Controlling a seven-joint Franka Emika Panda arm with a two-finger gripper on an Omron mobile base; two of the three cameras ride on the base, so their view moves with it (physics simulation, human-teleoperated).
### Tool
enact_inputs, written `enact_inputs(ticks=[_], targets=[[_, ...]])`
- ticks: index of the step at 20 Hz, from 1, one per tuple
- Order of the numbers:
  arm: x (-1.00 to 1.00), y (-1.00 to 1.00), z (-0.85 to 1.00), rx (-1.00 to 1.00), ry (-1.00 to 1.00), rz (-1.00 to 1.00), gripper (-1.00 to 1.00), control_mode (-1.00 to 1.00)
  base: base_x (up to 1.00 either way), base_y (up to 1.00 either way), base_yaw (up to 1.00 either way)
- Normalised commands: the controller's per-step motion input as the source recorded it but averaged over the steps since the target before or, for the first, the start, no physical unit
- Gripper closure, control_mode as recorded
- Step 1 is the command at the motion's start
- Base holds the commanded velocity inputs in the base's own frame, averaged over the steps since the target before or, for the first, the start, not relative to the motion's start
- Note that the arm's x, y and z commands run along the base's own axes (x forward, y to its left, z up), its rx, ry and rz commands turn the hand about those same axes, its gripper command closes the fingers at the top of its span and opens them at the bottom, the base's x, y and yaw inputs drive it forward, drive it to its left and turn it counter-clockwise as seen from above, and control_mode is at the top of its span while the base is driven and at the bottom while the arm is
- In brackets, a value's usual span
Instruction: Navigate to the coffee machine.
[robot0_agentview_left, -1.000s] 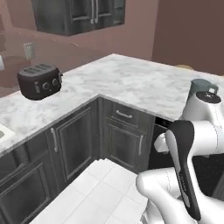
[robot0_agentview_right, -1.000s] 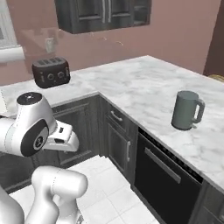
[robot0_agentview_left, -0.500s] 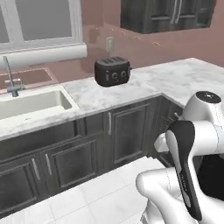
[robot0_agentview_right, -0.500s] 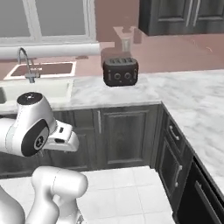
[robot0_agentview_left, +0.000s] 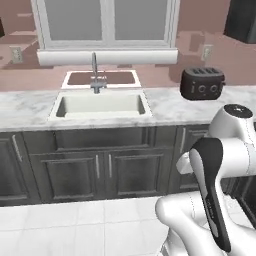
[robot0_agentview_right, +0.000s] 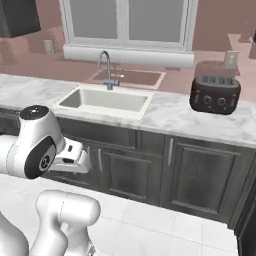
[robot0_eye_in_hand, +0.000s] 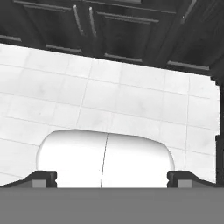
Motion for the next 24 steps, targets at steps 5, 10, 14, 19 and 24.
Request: enact_inputs(ticks=[5, 10, 14, 19, 24], targets=[[0.0, 0.0, 0.0, 0.0, 0.0, 0.0, -1.0, 1.0, 0.27, 0.0, 0.65], [0.0, 0.0, 0.0, 0.0, 0.0, 0.0, -1.0, 1.0, 0.3, 0.0, 0.63], [0.0, 0.0, 0.0, 0.0, 0.0, 0.0, -1.0, 1.0, 0.48, 0.0, 0.56], [0.0, 0.0, 0.0, 0.0, 0.0, 0.0, -1.0, 1.0, 0.55, 0.0, 0.52], [0.0, 0.0, 0.0, 0.0, 0.0, 0.0, -1.0, 1.0, 0.5, 0.0, 0.55]])
